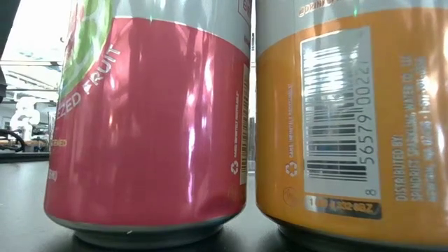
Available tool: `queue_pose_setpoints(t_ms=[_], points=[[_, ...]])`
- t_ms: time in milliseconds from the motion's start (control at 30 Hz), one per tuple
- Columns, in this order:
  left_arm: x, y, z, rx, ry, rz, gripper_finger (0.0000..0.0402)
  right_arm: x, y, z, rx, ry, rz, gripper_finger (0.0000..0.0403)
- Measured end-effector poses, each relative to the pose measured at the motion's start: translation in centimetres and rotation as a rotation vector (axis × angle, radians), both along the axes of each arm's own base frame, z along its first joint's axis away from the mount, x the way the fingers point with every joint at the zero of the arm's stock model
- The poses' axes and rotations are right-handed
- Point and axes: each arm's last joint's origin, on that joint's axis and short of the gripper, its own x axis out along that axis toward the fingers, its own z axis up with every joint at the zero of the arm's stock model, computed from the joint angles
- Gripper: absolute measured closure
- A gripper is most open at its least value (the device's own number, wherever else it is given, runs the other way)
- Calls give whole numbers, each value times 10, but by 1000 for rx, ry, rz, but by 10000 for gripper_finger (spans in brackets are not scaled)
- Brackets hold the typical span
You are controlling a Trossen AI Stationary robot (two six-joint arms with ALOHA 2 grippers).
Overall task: Sort soda cans
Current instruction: Move the middle left transparent bin to the center of the table
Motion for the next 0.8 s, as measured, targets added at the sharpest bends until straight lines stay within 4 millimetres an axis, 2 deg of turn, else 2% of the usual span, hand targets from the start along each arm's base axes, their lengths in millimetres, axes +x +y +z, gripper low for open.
queue_pose_setpoints(t_ms=[500, 800], points=[[4, 0, 1, 6, -36, -63, 388, 0, 0, 0, 0, 4, 4, 332], [2, -1, 0, -3, -22, -65, 339, 0, 0, 0, 1, 4, 3, 332]])
